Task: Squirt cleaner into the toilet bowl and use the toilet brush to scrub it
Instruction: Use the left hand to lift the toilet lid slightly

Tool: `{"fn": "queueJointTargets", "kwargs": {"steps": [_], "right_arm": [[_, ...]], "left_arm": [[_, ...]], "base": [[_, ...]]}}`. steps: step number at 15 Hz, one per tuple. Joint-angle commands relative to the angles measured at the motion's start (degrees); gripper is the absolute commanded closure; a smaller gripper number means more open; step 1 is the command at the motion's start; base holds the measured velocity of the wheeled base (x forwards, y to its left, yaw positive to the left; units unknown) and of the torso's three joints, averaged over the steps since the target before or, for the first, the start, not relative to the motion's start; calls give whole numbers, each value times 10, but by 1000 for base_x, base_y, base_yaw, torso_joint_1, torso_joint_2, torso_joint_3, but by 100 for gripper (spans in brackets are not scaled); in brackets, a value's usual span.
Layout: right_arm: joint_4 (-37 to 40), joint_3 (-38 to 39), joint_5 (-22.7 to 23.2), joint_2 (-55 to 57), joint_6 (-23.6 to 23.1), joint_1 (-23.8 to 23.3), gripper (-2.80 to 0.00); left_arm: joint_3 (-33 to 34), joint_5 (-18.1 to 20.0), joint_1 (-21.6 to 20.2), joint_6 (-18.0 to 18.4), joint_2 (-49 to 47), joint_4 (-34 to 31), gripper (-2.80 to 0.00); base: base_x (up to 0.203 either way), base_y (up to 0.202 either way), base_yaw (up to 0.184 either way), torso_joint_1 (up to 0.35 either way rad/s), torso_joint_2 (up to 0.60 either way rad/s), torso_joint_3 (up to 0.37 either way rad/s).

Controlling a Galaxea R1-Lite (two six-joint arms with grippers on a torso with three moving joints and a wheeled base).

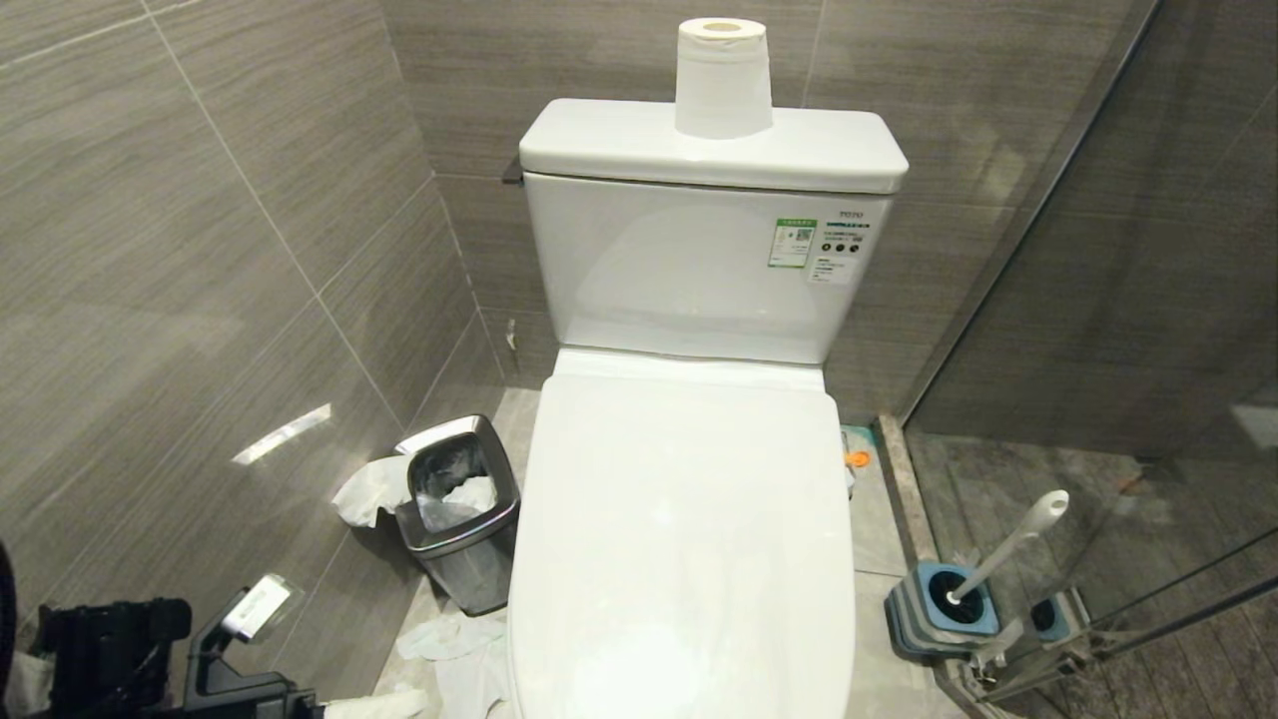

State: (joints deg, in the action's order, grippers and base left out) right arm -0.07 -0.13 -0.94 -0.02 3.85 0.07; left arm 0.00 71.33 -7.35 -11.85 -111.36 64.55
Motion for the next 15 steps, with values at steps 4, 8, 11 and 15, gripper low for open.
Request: {"fn": "queueJointTargets", "kwargs": {"steps": [4,8,11,15], "right_arm": [[0,0,0,0,0,0,0],[0,0,0,0,0,0,0],[0,0,0,0,0,0,0],[0,0,0,0,0,0,0]], "left_arm": [[2,9,-9,-6,-31,26,0],[2,12,-10,9,-34,-6,0],[1,11,0,5,-41,-7,-280],[1,6,20,-1,-79,22,-280]], "base": [[0,0,0,0,0,0],[0,0,0,0,0,0],[0,0,0,0,0,0],[0,0,0,0,0,0]]}}
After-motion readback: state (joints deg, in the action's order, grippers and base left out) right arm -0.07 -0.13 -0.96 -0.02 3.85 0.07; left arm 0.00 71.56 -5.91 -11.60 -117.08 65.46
